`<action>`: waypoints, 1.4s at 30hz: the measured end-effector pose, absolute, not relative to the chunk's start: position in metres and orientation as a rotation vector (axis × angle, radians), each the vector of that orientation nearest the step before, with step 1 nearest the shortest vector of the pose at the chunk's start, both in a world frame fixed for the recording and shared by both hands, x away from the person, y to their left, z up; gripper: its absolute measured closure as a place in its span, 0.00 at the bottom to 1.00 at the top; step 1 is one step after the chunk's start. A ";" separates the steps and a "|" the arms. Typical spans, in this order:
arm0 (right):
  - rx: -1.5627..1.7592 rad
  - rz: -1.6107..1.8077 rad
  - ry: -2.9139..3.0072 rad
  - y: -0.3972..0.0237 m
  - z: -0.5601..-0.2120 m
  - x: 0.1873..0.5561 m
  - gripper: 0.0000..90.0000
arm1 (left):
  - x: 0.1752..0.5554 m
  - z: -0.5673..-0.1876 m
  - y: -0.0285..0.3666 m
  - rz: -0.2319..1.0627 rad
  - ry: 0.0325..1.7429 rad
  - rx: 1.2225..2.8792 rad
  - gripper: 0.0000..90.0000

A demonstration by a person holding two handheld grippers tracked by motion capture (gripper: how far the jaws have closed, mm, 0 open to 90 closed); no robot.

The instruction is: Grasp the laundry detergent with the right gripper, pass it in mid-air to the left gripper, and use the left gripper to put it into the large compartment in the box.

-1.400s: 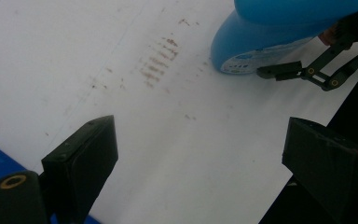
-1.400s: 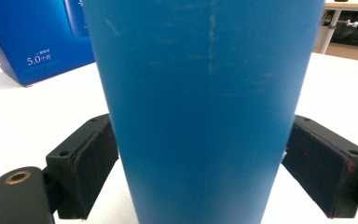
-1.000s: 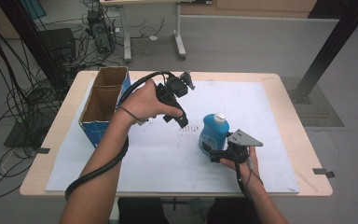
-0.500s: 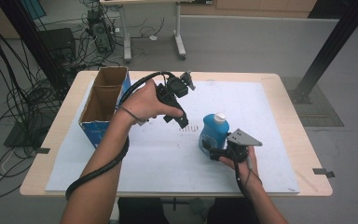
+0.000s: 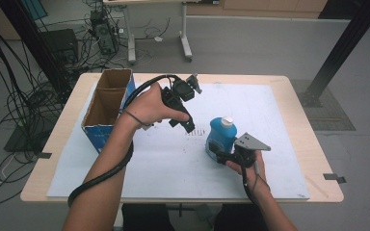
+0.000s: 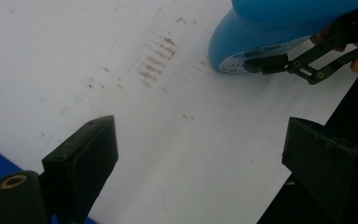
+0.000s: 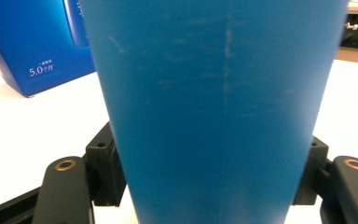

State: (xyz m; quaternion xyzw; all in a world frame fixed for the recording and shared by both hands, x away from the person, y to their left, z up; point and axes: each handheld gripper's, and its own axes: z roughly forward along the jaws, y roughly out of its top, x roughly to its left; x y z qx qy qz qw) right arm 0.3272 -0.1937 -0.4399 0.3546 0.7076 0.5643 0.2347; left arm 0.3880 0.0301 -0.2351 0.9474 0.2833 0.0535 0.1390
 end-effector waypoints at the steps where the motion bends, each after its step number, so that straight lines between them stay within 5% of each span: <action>1: 0.978 1.559 1.936 -0.194 -0.440 0.327 0.38 | 0.388 -0.235 0.030 0.157 0.818 2.741 0.12; 42: 0.958 1.544 1.935 -0.194 -0.439 0.326 0.47 | 0.388 -0.232 0.036 0.161 0.831 2.733 0.12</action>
